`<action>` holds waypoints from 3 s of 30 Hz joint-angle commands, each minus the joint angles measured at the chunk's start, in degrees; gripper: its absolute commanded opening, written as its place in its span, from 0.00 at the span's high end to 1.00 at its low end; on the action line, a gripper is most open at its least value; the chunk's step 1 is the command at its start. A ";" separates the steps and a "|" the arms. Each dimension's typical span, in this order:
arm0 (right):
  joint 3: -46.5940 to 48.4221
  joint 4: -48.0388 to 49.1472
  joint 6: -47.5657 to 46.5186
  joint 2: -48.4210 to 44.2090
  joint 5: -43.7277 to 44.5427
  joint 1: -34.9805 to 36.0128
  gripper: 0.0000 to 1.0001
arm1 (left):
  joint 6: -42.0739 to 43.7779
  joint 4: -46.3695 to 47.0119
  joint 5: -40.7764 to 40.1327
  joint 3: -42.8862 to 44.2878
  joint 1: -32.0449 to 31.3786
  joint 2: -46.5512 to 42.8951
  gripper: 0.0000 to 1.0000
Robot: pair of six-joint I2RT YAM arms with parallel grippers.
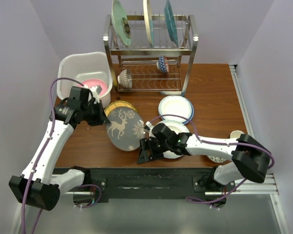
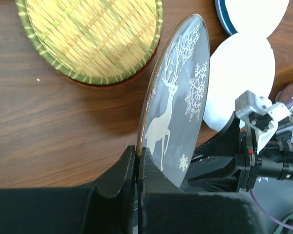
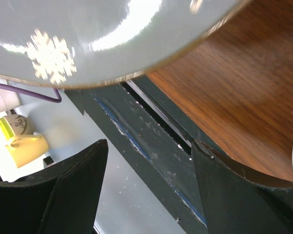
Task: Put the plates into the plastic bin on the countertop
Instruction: Pick up the plate from the corner of the board, then place the plate in the plastic bin.
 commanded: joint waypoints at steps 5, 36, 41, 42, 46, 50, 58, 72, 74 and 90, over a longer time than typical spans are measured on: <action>-0.65 1.10 -1.06 -2.41 1.18 -0.01 0.26 | -0.98 4.57 3.31 7.12 4.49 1.57 1.00; -1.26 0.83 -2.55 0.31 1.44 -0.18 0.24 | -9.59 11.85 -7.15 16.62 12.75 6.59 1.00; -1.44 0.83 -2.64 0.57 1.35 -0.45 0.24 | -10.03 13.18 -6.01 17.06 16.97 8.07 1.00; -1.44 0.83 -2.64 0.75 1.35 -0.53 0.24 | -10.12 13.09 -5.66 17.32 18.19 8.43 1.00; -1.53 1.01 -2.64 1.36 1.09 -0.62 0.24 | -10.38 14.23 -5.39 17.32 20.75 8.87 1.00; -1.44 1.18 -2.64 1.89 0.92 -0.71 0.24 | -11.08 16.34 -5.48 17.93 23.21 9.48 1.00; -1.09 1.36 -2.64 3.03 0.39 -0.80 0.24 | -12.75 22.23 -4.07 18.55 27.08 11.68 1.00; -1.09 1.45 -2.81 3.74 0.30 -1.15 0.24 | -16.35 30.48 -2.58 17.77 31.21 14.85 1.00; -1.17 1.54 -2.73 3.74 0.39 -1.15 0.24 | -17.32 32.07 -3.02 17.15 31.39 14.93 1.00; -0.47 0.05 -3.34 3.74 1.00 -1.33 0.24 | -19.26 42.09 -6.10 13.98 31.56 21.17 1.00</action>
